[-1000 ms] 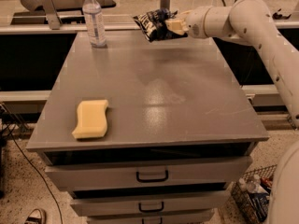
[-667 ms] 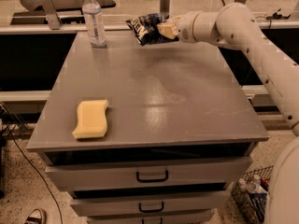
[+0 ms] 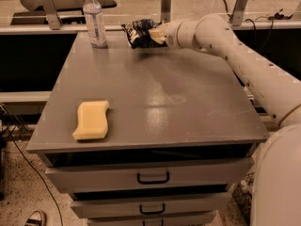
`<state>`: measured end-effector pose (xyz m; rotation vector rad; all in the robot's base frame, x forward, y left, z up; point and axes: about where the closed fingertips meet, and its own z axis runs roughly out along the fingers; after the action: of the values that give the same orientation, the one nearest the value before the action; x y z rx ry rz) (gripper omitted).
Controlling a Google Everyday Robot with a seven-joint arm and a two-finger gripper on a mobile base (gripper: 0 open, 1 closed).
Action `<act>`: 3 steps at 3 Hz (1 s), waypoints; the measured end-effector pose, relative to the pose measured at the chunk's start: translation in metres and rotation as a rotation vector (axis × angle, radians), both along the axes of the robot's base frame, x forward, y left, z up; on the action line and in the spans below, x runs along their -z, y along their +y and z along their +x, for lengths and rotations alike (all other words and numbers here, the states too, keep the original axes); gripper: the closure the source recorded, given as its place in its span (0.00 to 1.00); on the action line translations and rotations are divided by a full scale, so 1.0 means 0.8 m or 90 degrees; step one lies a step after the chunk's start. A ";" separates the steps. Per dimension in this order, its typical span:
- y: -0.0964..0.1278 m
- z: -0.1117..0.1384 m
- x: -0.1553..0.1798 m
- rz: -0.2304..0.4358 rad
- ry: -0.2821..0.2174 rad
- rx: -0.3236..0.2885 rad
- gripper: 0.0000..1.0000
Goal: Move blue chip bag near blue plastic bottle
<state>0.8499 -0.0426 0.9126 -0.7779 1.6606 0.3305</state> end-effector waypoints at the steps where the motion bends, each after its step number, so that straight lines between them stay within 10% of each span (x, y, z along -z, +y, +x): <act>1: 0.013 0.009 0.006 0.005 0.002 0.014 1.00; 3: 0.027 0.015 0.017 0.012 0.013 0.029 1.00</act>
Offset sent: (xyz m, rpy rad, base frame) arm 0.0151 0.0194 -0.0123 0.0209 0.0163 -0.0621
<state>0.8622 -0.0207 0.8988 -0.7238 1.6896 0.3215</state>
